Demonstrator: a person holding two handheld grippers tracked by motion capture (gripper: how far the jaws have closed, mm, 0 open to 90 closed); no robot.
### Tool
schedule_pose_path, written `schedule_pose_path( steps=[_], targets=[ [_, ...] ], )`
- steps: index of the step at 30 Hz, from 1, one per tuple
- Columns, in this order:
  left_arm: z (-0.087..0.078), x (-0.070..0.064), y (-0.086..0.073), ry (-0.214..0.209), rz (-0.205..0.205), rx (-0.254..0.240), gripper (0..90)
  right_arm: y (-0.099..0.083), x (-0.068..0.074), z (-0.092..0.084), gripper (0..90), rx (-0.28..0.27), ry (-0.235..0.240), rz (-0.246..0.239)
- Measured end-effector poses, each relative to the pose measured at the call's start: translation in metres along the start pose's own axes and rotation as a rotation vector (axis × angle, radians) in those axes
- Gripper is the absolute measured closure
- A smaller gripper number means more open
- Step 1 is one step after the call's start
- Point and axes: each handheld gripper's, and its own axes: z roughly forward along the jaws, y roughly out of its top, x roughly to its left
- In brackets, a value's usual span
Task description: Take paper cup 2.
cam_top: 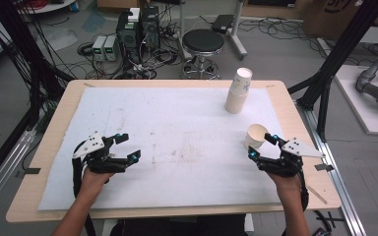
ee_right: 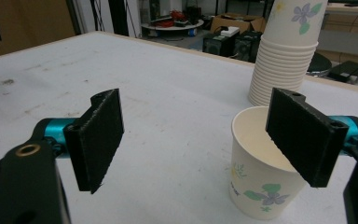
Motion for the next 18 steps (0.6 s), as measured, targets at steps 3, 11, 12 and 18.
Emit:
schedule_pose_path(
  steps=[3, 11, 12, 18],
  targets=[
    [0.0, 0.0006, 0.0, -0.001, 0.001, 0.003, 16.3, 0.0003, 0.0005, -0.0017, 19.7, -0.004, -0.002, 0.005],
    [-0.0001, 0.0018, 0.0005, 0.009, 0.001, 0.002, 16.3, 0.0011, 0.003, -0.001, 19.7, -0.004, 0.01, 0.002],
    [-0.0006, 0.0016, 0.0006, 0.014, 0.002, 0.002, 16.3, 0.0015, 0.0031, -0.0008, 19.7, -0.004, 0.017, 0.003],
    [-0.0037, 0.0, 0.0, 0.021, -0.001, 0.016, 17.0, 0.0029, 0.0055, 0.0009, 19.6, -0.004, 0.032, 0.005]
  ],
)
